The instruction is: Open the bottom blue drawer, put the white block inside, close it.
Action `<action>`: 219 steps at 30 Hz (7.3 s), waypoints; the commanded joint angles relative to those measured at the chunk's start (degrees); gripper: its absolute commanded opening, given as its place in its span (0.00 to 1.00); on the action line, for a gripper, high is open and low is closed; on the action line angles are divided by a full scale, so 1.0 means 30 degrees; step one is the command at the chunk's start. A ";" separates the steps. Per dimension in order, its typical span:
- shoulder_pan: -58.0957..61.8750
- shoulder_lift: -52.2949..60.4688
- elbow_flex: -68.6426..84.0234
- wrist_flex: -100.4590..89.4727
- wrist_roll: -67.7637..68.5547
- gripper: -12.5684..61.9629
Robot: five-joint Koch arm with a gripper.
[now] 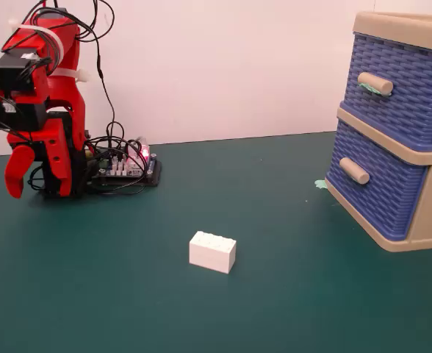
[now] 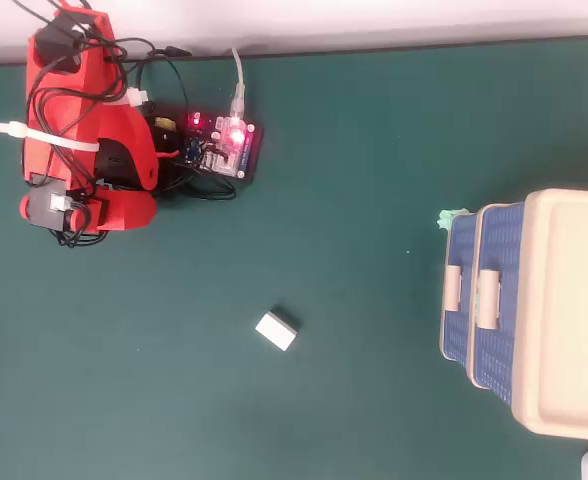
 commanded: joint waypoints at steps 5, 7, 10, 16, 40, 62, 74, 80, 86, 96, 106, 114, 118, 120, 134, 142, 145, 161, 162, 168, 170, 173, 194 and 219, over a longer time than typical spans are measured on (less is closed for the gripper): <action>-0.0293 0.0908 0.0439 0.2021 -0.0176 0.63; -0.0293 0.0908 0.0439 0.2021 -0.0176 0.63; -0.0322 0.0908 0.0410 0.1963 -0.0146 0.63; -0.0439 0.0908 -0.4395 0.2080 0.0088 0.62; -2.3789 -0.8027 -0.7793 -2.6895 2.8213 0.62; -2.7012 -2.7510 -1.3359 -5.4463 3.0586 0.62; -2.8945 -2.8828 -1.9307 -5.0186 3.0527 0.60; -2.9297 -2.9355 -2.0977 -4.8164 3.0498 0.51; -2.9355 -2.9619 -2.1211 -4.7051 3.0439 0.35; -2.9268 -2.9326 -2.2002 -4.2422 3.0439 0.06; -2.9062 -2.4785 -1.6318 -4.2510 3.0586 0.06; -2.8477 -1.8193 -0.8350 -4.2598 3.0732 0.06; -2.8447 -1.6846 -0.6855 -4.2568 3.1172 0.06; -2.8389 -1.6641 -0.6504 -4.2568 3.1465 0.08; -2.4111 -0.5039 -0.2080 -3.2607 3.1494 0.62; -2.0303 -0.1992 -1.0078 -1.1660 1.6611 0.62; -1.9160 -0.3486 -1.4414 -0.8730 1.0986 0.62; -1.8955 -1.3037 -1.7725 -0.7148 0.4072 0.62; -1.8955 -1.3857 -1.8164 -0.7090 0.4072 0.62; -1.8955 -1.7432 -2.0479 -0.7178 0.4160 0.62; -1.8955 -1.8076 -2.0713 -0.7266 0.4189 0.62; -1.9043 -1.8809 -2.0889 -0.7295 0.4248 0.62; -1.9482 -2.0830 -2.0801 -0.9375 0.2490 0.06; -2.3760 -1.6084 -3.3633 -0.2959 2.5254 0.06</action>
